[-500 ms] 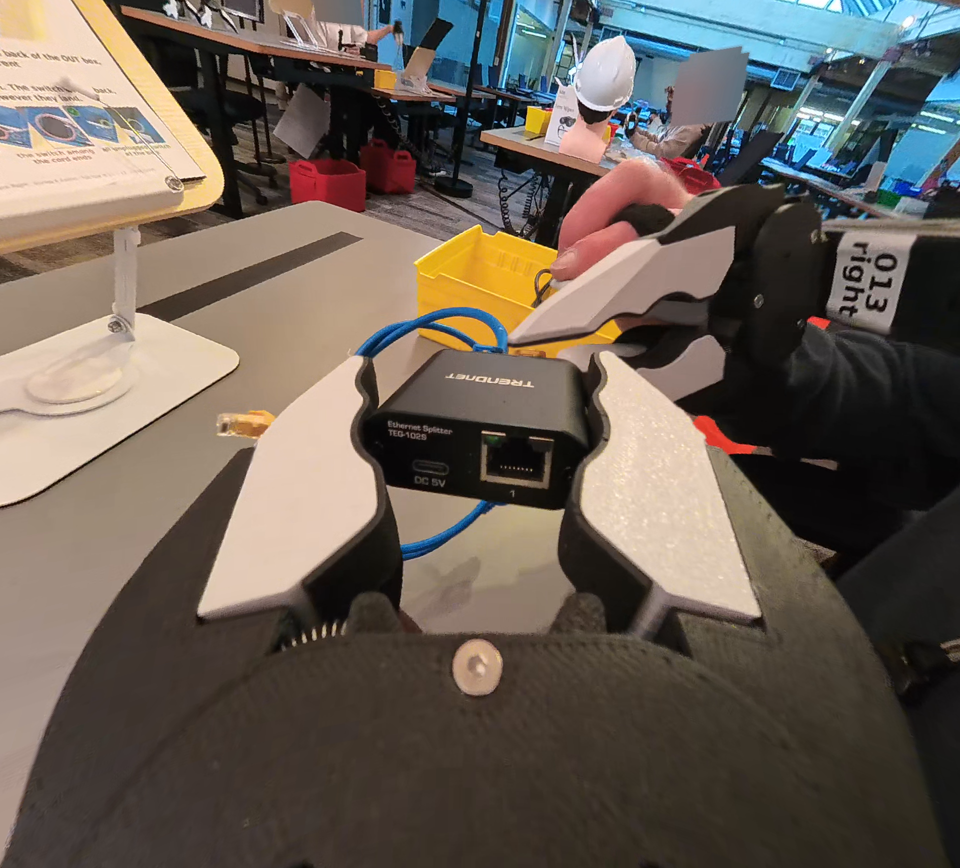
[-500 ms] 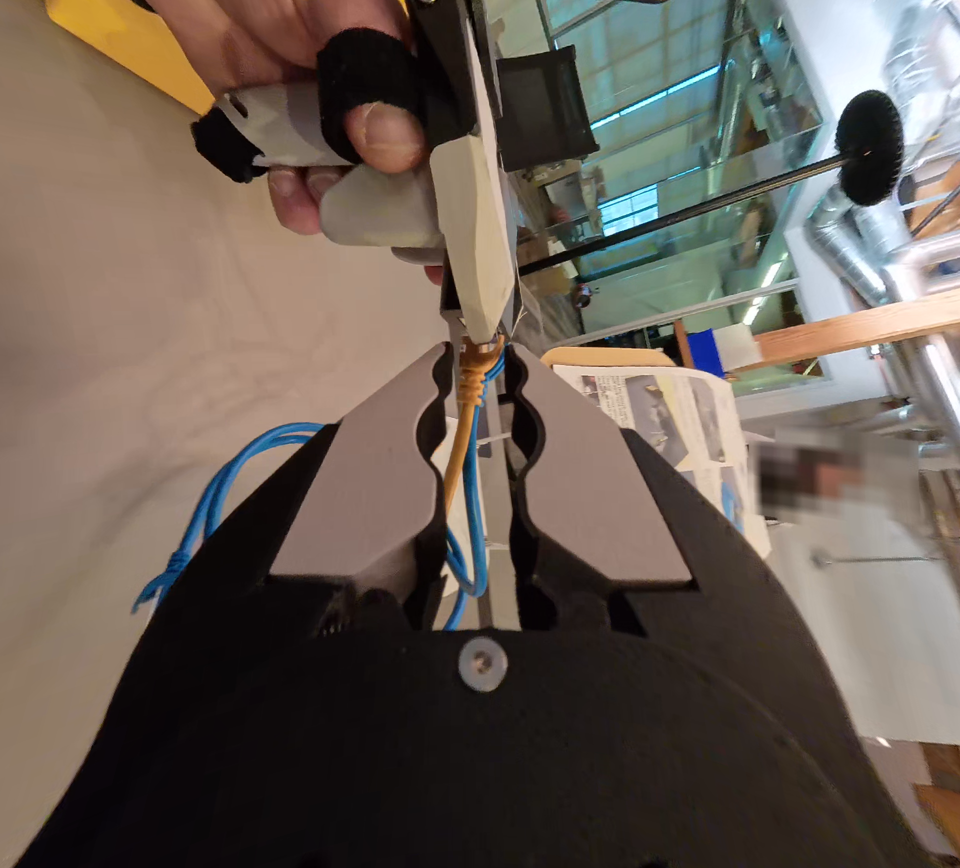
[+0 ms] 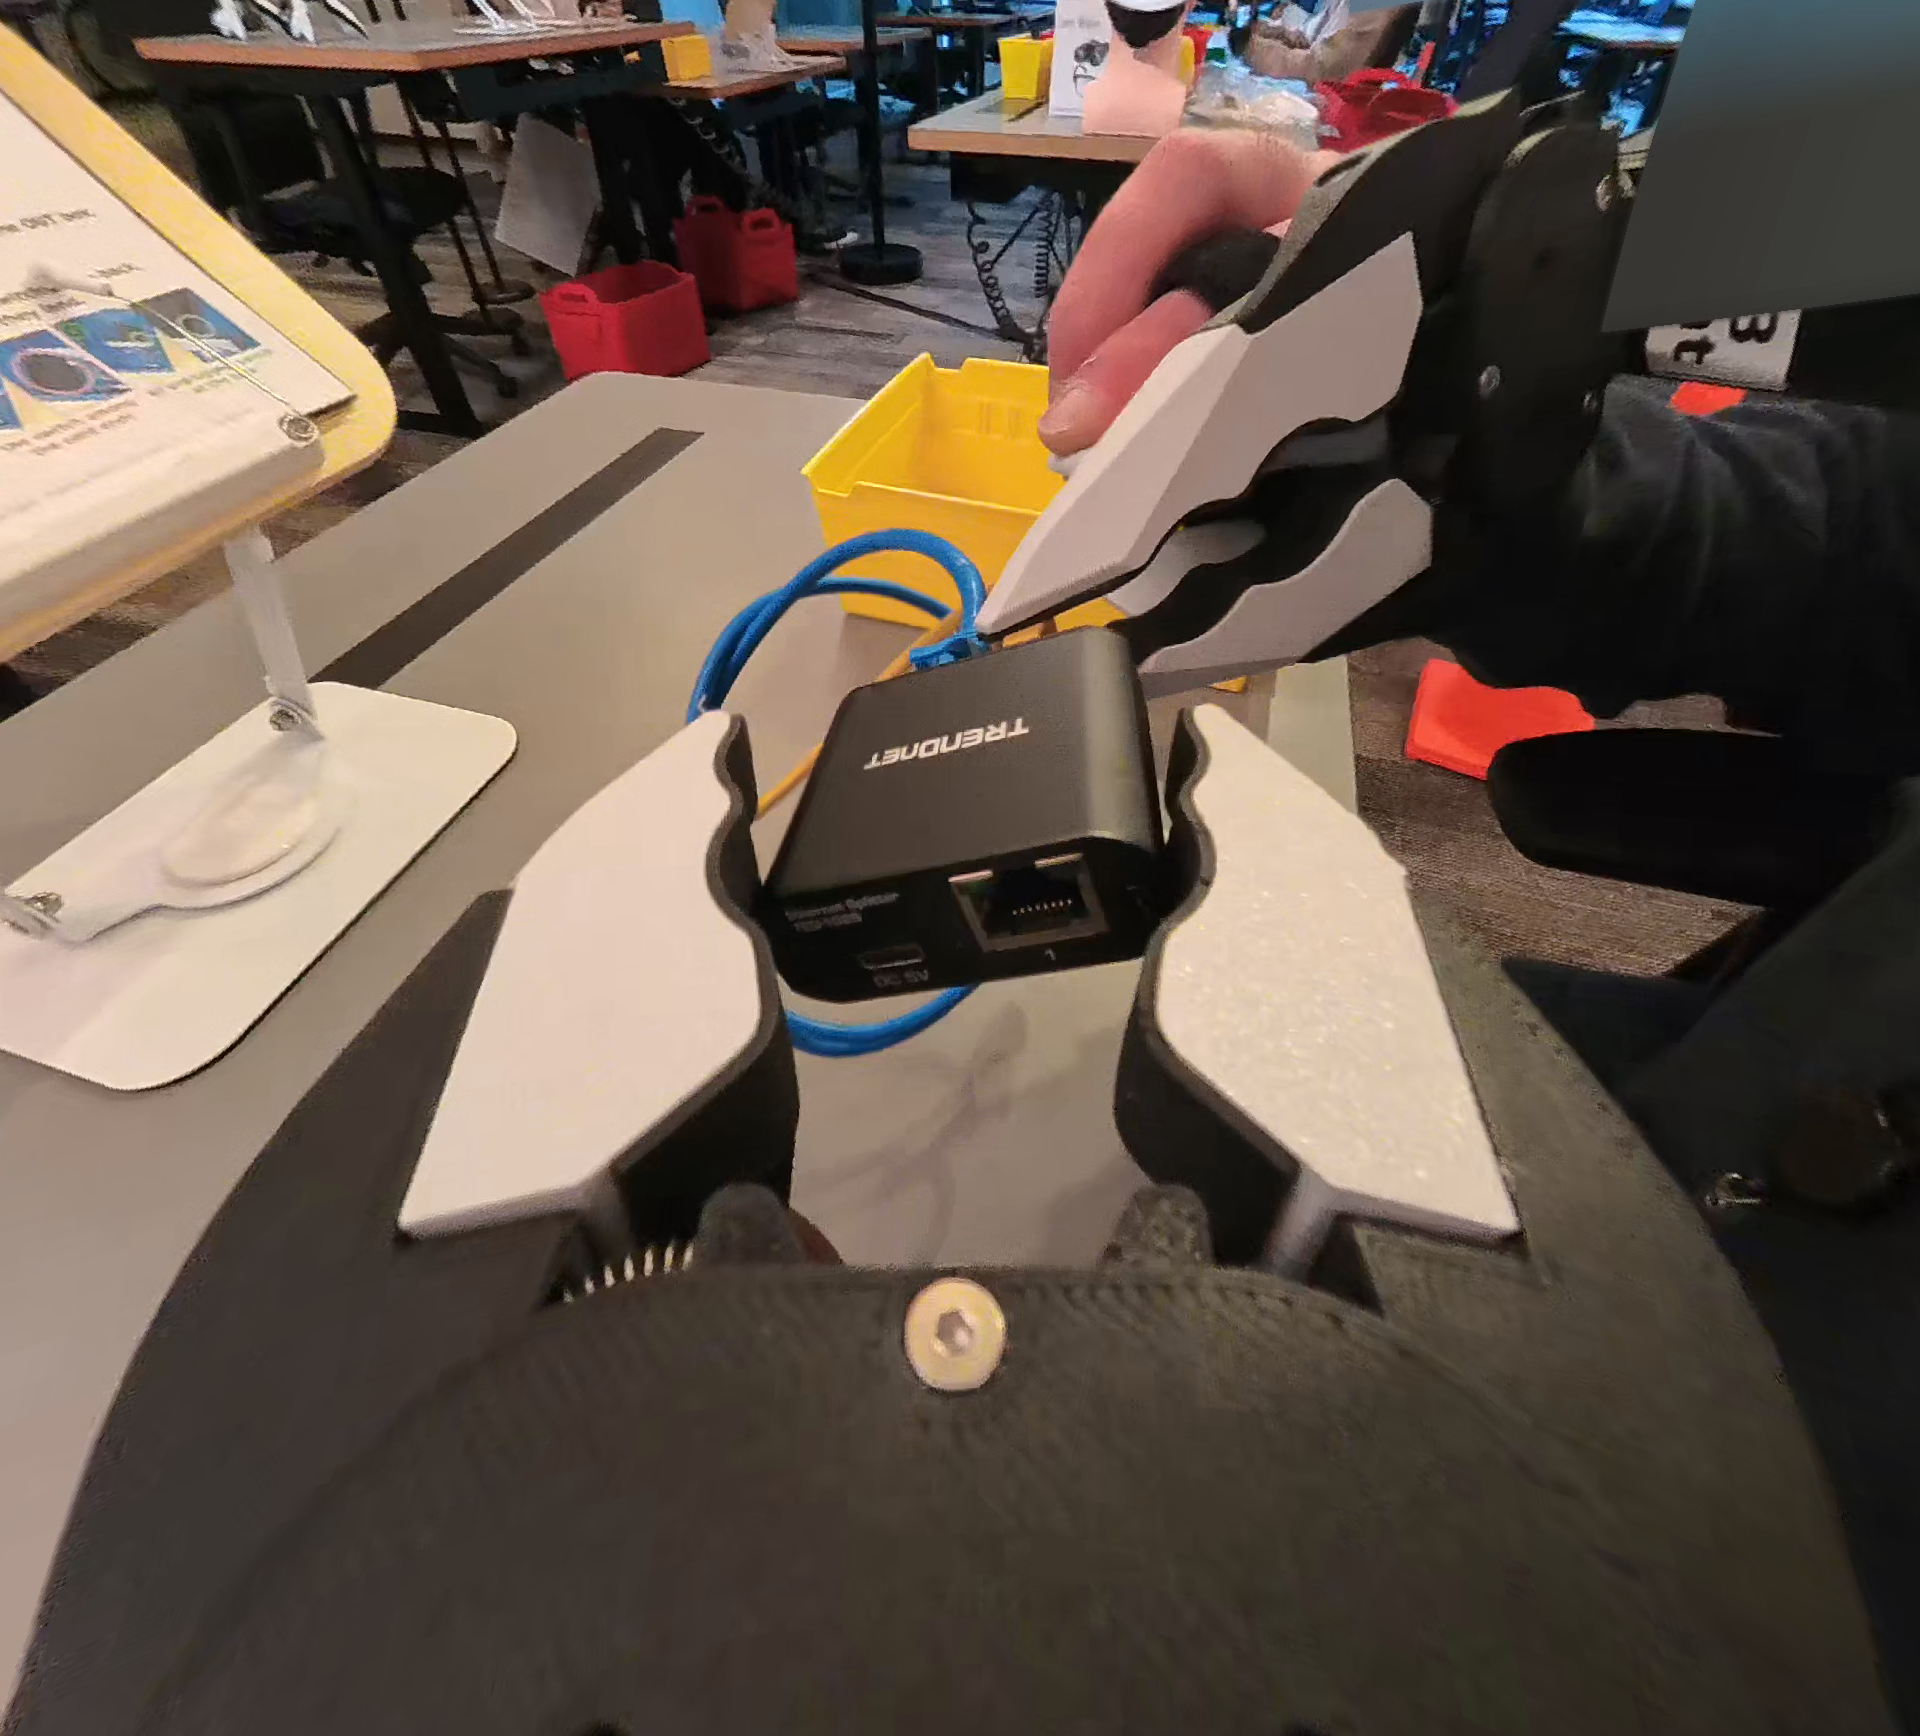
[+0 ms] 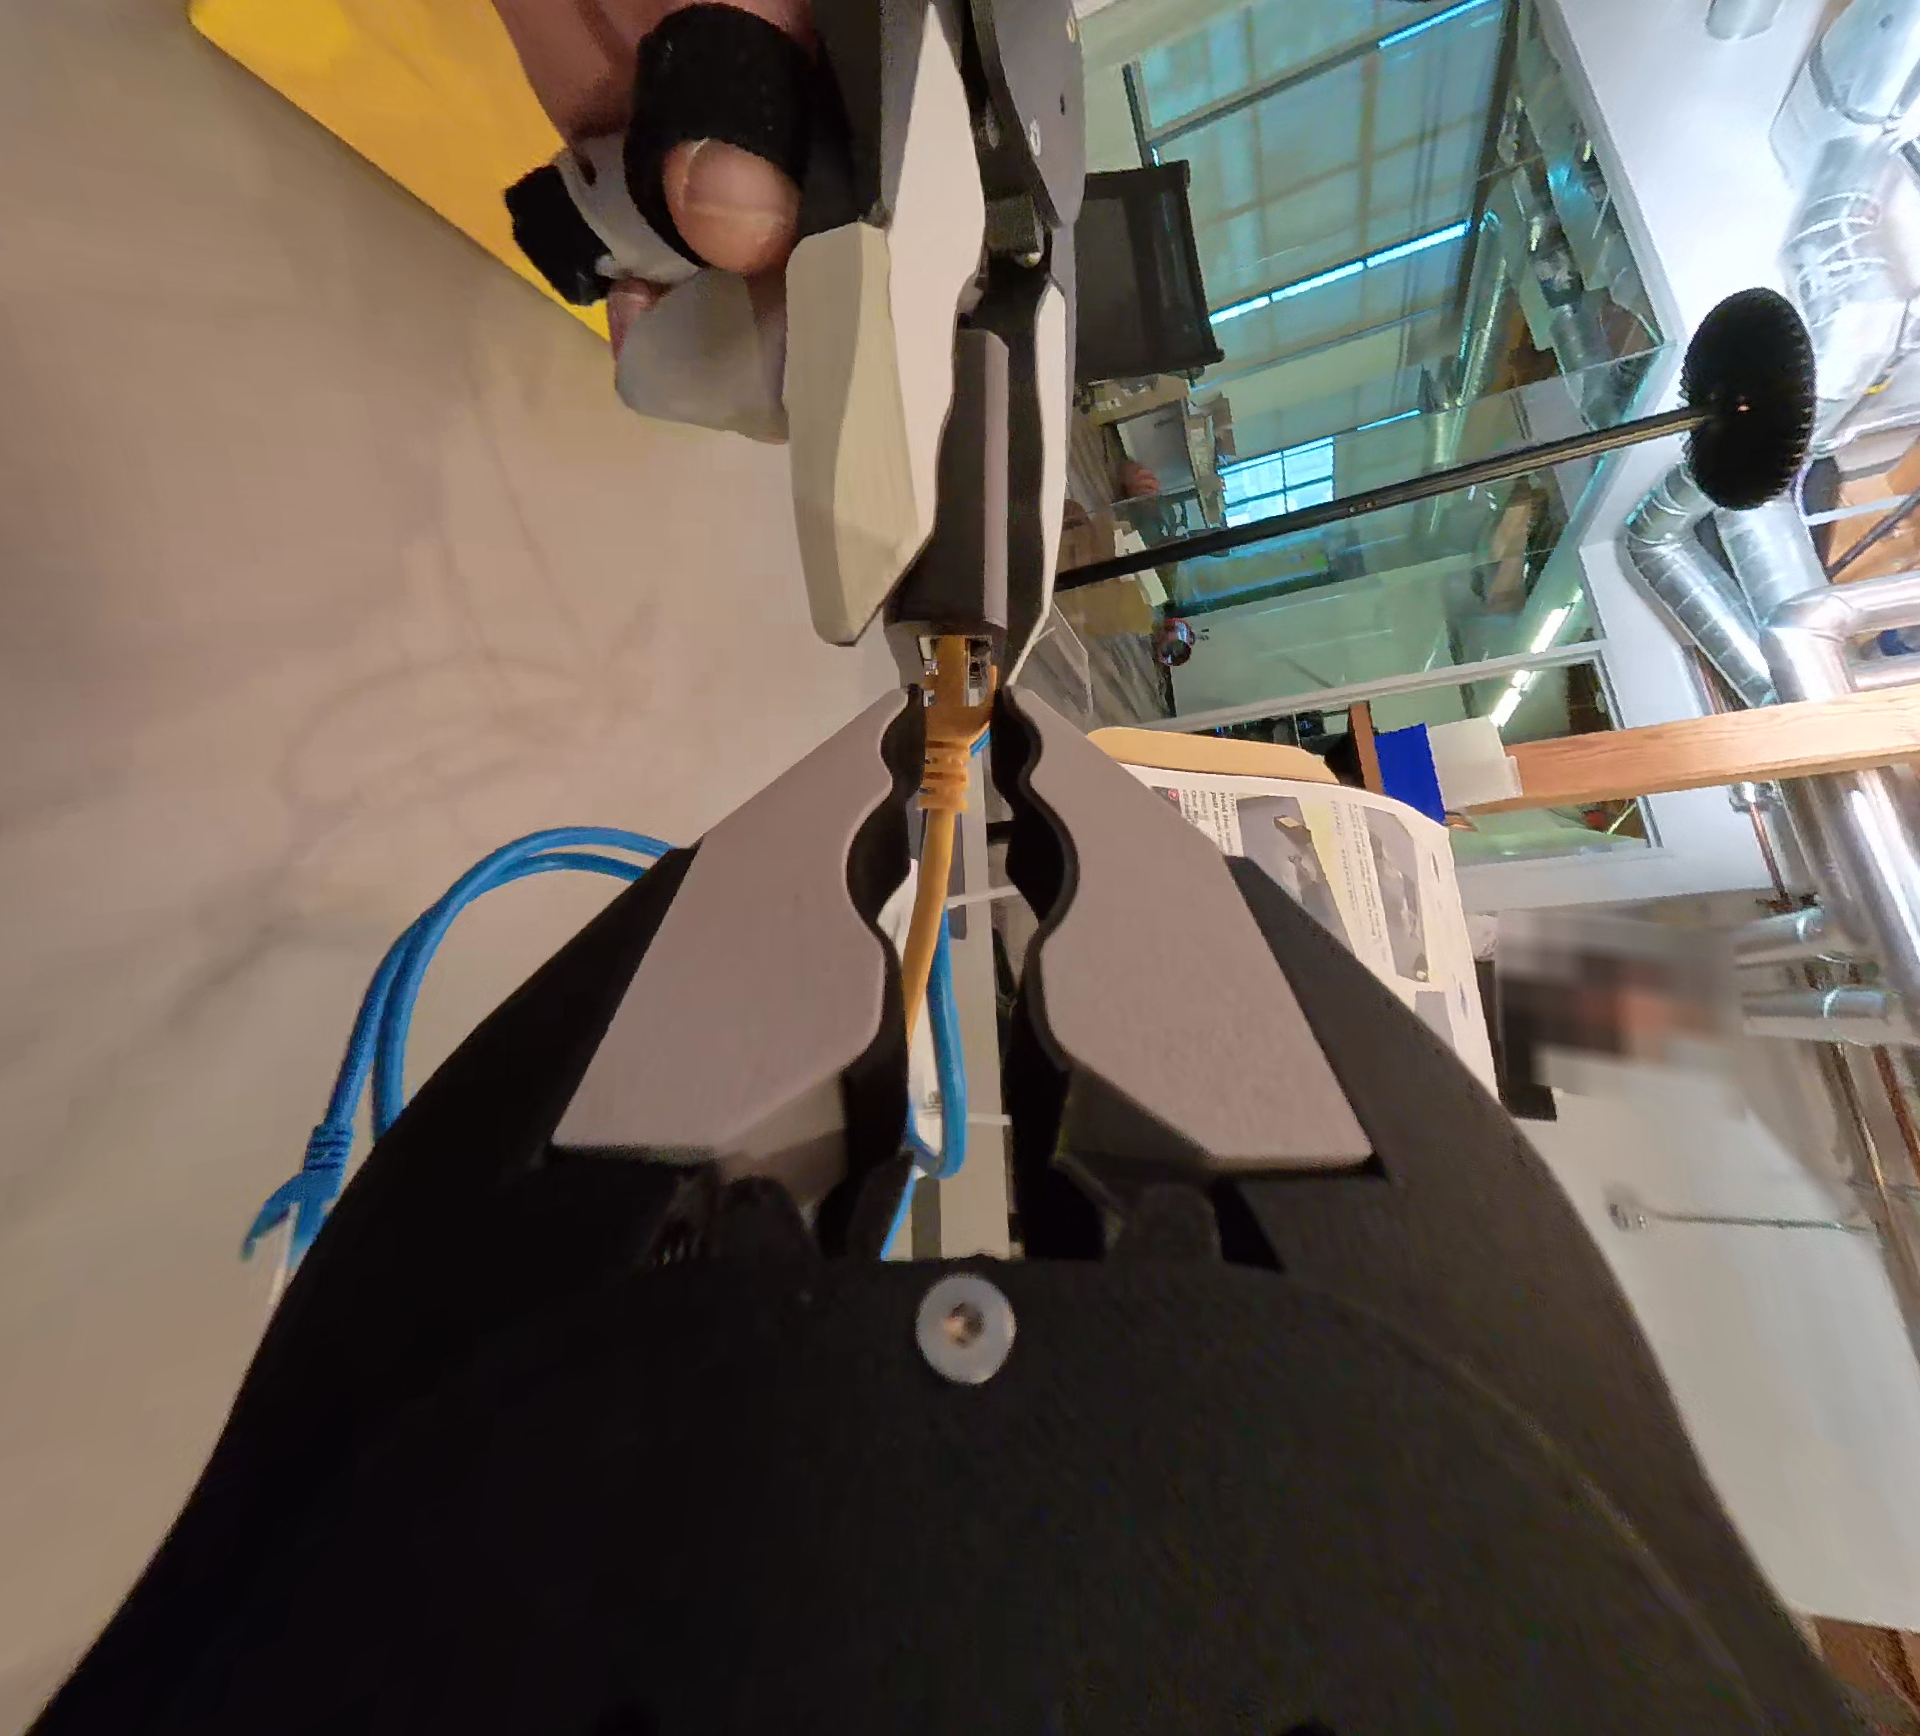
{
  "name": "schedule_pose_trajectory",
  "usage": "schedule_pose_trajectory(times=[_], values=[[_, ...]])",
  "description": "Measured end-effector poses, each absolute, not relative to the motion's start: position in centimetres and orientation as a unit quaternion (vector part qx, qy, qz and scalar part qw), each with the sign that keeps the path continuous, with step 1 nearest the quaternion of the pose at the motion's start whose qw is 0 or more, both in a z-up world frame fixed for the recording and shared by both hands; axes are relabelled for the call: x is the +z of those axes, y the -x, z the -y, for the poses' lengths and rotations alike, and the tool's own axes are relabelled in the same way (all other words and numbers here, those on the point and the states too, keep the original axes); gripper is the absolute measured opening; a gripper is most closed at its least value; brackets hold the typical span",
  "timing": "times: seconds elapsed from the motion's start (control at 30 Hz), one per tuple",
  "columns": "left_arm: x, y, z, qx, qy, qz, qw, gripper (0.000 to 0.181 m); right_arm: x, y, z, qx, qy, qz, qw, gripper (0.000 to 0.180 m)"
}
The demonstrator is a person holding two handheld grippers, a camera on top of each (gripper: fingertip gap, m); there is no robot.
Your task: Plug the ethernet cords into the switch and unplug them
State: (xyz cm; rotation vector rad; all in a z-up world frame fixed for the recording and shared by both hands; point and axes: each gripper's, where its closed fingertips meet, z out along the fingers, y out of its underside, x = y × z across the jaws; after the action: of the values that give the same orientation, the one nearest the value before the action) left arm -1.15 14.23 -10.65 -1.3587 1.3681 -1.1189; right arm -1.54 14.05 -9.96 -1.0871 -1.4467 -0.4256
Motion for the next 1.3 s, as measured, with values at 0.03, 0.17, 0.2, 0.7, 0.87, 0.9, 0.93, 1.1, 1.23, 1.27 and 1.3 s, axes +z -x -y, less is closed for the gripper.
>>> schedule_pose_trajectory(times=[0.03,0.17,0.2,0.7,0.87,0.9,0.93,1.1,1.23,1.27,1.3], values=[[-10.6,1.1,-14.2,-0.45,0.546,-0.554,0.438,0.075,-9.9,1.5,-14.0,-0.186,0.465,0.628,0.596,0.011],[-10.8,1.1,-14.3,-0.423,0.531,-0.574,0.457,0.07,-9.9,1.5,-14.0,-0.18,0.468,0.632,0.59,0.011],[-10.7,1.2,-14.3,-0.399,0.519,-0.586,0.477,0.069,-9.9,1.5,-14.0,-0.178,0.47,0.633,0.589,0.011],[-9.7,1.3,-13.5,-0.5,0.54,-0.566,0.371,0.082,-9.3,1.3,-13.6,-0.199,0.457,0.621,0.605,0.011],[-10.5,0.6,-13.0,-0.525,0.55,-0.543,0.356,0.075,-9.5,1.3,-13.6,-0.208,0.454,0.616,0.609,0.011],[-10.4,0.6,-13.0,-0.535,0.551,-0.536,0.352,0.074,-9.5,1.2,-13.5,-0.21,0.454,0.616,0.609,0.011],[-10.4,0.5,-12.9,-0.543,0.553,-0.529,0.347,0.074,-9.5,1.2,-13.5,-0.209,0.454,0.615,0.61,0.011],[-10.2,0.3,-13.2,-0.544,0.558,-0.512,0.362,0.074,-9.6,1.0,-13.7,-0.222,0.45,0.61,0.613,0.011],[-10.1,0.1,-13.4,-0.554,0.562,-0.494,0.365,0.073,-9.6,0.9,-13.9,-0.237,0.442,0.606,0.617,0.013],[-10.2,0.1,-13.4,-0.555,0.564,-0.491,0.364,0.073,-9.6,1.0,-13.8,-0.241,0.436,0.608,0.618,0.015],[-10.3,0.0,-13.3,-0.554,0.564,-0.491,0.365,0.073,-9.7,1.0,-13.7,-0.242,0.435,0.61,0.617,0.015]])
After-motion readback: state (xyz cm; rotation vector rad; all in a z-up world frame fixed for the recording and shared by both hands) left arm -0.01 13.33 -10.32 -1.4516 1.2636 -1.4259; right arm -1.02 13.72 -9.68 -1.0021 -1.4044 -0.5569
